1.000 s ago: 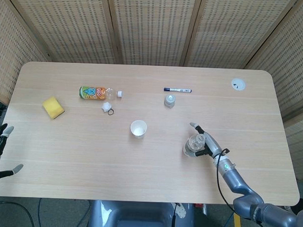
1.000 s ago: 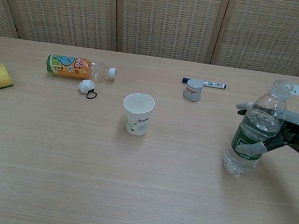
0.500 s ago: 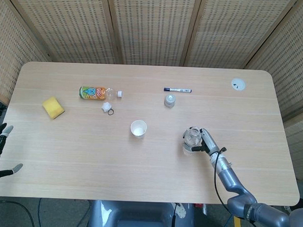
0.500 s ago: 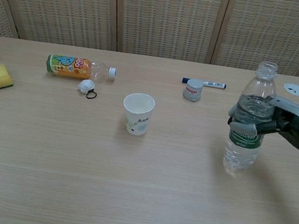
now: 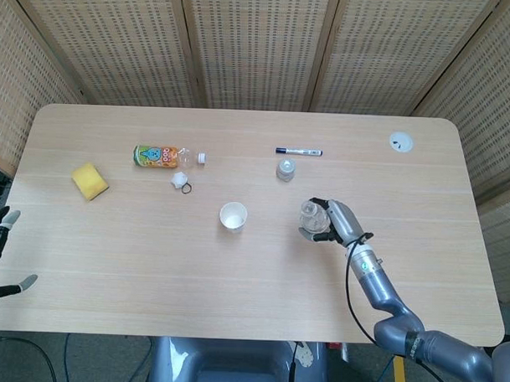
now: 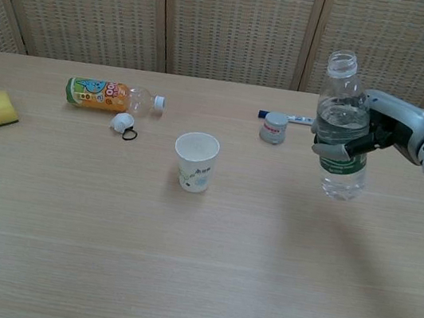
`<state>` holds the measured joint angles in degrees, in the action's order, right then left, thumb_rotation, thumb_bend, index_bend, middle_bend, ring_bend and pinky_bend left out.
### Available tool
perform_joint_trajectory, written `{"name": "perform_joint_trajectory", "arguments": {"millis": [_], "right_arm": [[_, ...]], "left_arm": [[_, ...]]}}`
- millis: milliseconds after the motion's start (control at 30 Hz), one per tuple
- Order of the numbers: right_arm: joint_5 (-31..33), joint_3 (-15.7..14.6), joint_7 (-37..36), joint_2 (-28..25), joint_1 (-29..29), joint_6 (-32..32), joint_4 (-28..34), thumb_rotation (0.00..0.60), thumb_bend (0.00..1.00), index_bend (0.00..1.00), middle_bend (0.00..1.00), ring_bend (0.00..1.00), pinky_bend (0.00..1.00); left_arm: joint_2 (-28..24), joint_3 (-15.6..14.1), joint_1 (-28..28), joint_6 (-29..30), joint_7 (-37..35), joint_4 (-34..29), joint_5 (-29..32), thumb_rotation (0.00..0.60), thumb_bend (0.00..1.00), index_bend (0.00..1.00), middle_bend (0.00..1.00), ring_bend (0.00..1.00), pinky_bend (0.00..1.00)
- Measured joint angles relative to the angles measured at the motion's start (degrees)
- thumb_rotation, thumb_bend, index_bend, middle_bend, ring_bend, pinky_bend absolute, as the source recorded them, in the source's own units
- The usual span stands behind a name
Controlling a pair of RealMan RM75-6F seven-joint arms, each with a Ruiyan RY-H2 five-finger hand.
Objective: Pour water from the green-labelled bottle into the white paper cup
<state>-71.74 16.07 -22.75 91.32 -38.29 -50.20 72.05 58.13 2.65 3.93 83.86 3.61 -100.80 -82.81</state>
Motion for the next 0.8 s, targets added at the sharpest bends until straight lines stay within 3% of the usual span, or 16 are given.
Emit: {"name": "perform_joint_trajectory", "arguments": {"millis": [133, 567, 800], "right_arm": [[4.08, 1.05, 9.18, -0.41, -1.59, 0.37, 1.35, 0.600, 0.64, 0.58, 0.59, 0.47, 0.57], [27.45, 2.76, 51.01, 0.79, -11.60, -3.77, 6.45, 0.600, 0.68, 0.59, 0.61, 0.53, 0.62], [36.07, 2.11, 64.05, 3.70, -17.34, -6.61, 5.79, 0.600, 0.68, 0.59, 0.62, 0.54, 0.63]], "left_arm": [[-0.18, 0.13, 0.20, -0.40, -0.57, 0.07, 0.39, 0.600, 0.04, 0.00, 0.00, 0.00, 0.00], [-0.86, 0.72, 0.55, -1.07, -2.58, 0.48, 1.59, 0.600, 0.05, 0.00, 0.00, 0.00, 0.00], [-0.98, 0.98, 1.00, -2.17, -3.46, 0.93, 2.65, 0.600, 0.05, 0.00, 0.00, 0.00, 0.00]]}}
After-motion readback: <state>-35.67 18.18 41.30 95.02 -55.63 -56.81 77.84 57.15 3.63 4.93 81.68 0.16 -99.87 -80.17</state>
